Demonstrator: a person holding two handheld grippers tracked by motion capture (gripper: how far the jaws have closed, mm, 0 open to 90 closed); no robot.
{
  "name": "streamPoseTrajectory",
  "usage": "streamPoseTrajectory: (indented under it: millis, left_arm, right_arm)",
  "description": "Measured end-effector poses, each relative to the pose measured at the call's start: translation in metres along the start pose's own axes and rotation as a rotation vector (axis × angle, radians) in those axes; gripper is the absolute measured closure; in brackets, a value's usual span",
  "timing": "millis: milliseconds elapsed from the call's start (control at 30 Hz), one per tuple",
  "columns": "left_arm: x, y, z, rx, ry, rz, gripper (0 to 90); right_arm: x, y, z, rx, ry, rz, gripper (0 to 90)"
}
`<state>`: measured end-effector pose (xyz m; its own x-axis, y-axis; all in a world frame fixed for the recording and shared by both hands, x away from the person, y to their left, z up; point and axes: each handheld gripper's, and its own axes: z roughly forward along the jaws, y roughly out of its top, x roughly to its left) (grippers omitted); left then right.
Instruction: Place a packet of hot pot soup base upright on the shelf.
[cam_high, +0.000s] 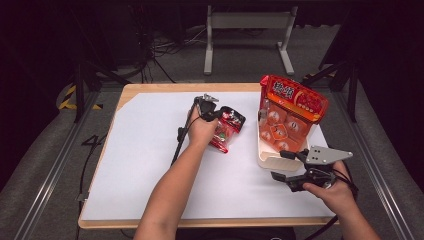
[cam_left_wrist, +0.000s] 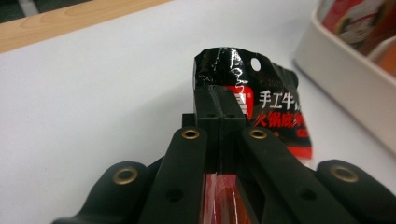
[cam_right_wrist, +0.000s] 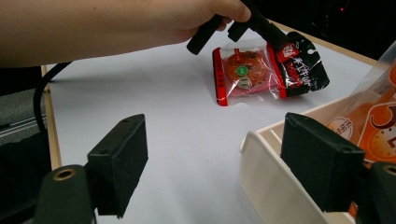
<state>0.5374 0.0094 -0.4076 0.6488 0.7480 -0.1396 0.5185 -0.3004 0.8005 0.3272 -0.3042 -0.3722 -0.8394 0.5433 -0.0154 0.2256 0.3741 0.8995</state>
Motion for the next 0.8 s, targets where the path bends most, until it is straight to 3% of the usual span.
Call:
streamPoseTrajectory:
  millis: [133, 333, 600, 800]
  left_arm:
    - [-0.004, 0.004, -0.02, -0.031, -0.016, 0.024, 90.0]
    - [-0.01, 0.005, -0.051, -0.117, -0.041, 0.056, 90.0]
    - [-0.026, 0.007, -0.089, -0.224, -0.11, 0.096, 90.0]
    - [-0.041, 0.007, -0.115, -0.283, -0.151, 0.129, 90.0]
  right_arm:
    - [0.0, 0.002, 0.001, -0.002, -0.002, 0.0, 23.6]
    - [0.0, 0.004, 0.002, -0.009, -0.003, 0.007, 23.7]
    - [0.0, 0.01, 0.002, -0.022, -0.018, 0.024, 24.4]
    - [-0.002, 0.016, 0.0, -0.026, -0.014, 0.053, 32.8]
